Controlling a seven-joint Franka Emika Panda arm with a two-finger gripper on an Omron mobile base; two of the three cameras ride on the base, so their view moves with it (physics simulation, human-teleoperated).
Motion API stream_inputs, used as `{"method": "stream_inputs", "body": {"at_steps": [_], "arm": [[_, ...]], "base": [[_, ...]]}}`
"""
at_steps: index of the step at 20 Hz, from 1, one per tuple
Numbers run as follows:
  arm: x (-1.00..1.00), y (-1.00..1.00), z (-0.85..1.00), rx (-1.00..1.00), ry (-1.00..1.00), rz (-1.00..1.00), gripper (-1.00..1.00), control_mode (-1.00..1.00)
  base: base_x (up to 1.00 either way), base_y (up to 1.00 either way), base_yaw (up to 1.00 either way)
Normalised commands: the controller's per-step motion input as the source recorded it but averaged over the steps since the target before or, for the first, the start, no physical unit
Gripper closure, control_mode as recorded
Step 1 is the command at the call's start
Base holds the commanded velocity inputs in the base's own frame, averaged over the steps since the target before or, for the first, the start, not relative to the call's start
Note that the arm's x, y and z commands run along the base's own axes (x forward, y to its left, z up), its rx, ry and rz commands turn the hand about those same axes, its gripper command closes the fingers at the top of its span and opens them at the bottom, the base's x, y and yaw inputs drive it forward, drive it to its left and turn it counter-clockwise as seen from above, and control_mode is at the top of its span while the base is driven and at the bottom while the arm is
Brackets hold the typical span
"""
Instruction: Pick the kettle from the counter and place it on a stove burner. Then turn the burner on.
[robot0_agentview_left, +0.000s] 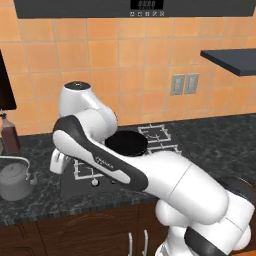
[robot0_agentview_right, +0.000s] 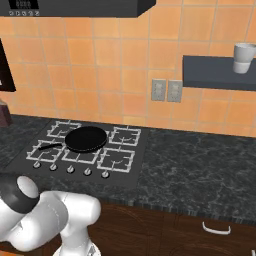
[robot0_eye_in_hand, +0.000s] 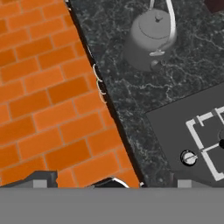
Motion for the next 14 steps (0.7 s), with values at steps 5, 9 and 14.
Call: {"method": "stream_inputs", "body": {"at_steps": [5, 9, 14], "arm": [[0.21, 0.66, -0.15, -0.08, 0.00, 0.00, -1.00, -1.00], [0.47, 0.46, -0.35, 0.00, 0.00, 0.00, -1.00, -1.00], [0.36, 0.05, -0.26, 0.03, 0.00, 0.00, -1.00, -1.00]], "base": [[0.00, 0.00, 0.00], [0.00, 0.00, 0.00], [0.00, 0.00, 0.00]]}}
